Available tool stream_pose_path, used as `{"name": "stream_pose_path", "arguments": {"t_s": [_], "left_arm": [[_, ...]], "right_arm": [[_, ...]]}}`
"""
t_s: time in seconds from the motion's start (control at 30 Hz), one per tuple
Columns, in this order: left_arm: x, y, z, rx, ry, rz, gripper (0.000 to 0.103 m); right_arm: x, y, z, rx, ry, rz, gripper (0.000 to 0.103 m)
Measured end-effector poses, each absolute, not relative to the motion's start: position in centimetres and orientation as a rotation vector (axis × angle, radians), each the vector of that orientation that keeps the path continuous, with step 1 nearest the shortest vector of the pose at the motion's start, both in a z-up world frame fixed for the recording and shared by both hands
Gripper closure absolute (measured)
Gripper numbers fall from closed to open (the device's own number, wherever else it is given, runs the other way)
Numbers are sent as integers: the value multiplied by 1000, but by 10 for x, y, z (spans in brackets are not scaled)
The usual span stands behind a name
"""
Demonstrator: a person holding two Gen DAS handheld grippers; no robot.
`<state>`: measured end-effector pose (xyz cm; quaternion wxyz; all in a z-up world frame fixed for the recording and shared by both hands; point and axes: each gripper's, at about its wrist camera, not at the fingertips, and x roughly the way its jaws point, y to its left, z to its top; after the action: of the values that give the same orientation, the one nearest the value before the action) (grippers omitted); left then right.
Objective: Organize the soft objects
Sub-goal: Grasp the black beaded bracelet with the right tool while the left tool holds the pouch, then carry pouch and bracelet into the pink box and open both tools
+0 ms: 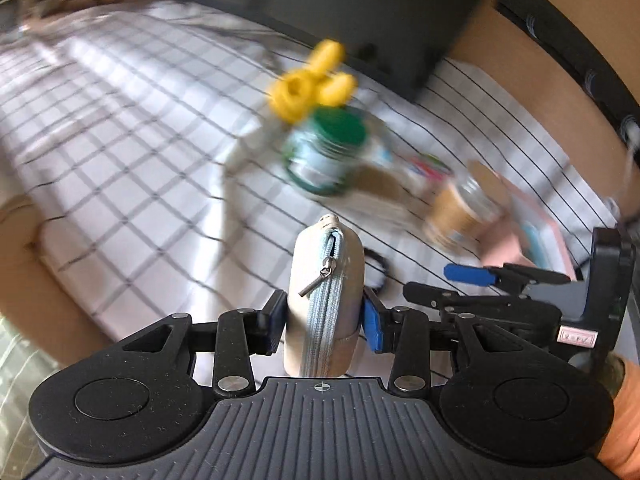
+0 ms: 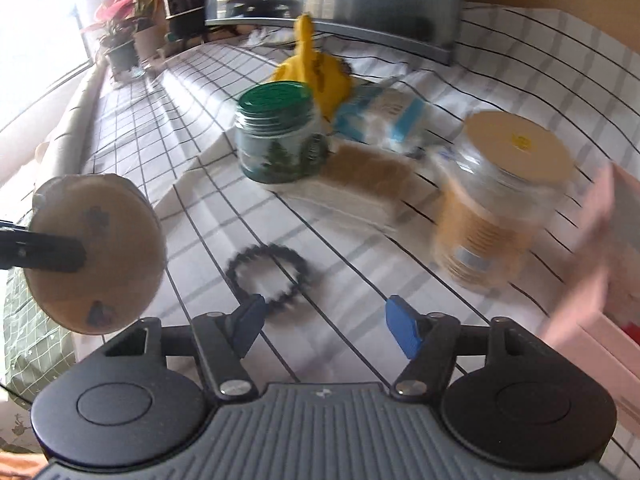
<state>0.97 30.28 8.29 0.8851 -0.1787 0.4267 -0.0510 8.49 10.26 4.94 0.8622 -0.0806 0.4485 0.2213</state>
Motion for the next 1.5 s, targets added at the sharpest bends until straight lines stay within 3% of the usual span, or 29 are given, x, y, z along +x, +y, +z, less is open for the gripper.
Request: {"name": "stream_pose_path", "arguments": {"t_s": [0.07, 0.2, 0.23, 0.27, 0.4, 0.63, 1.03, 1.5], "left_arm": [[5, 312, 83, -389, 878, -100, 59], [1, 320, 81, -410, 882, -115, 59], [0, 321, 79, -413, 887, -120, 59], [-1, 323, 77, -414, 893, -124, 59], [3, 325, 71, -405, 913, -149, 59], [19, 292, 69, -349, 952, -293, 59], [34, 153, 54, -203, 1043, -698, 59], [109, 58, 164, -150, 769, -880, 59]], "right_arm": [[94, 116, 43, -180, 940, 468, 56], [110, 132, 31, -200, 958, 455, 71], [111, 134, 31, -217, 954, 454, 81], [110, 138, 31, -241, 952, 459, 97], [96, 144, 38, -329, 931, 485, 96], [67, 97, 77, -234, 902, 409, 96], [-16, -32, 118, -123, 903, 31, 96], [-4, -107, 241, -109, 570, -212, 96]]}}
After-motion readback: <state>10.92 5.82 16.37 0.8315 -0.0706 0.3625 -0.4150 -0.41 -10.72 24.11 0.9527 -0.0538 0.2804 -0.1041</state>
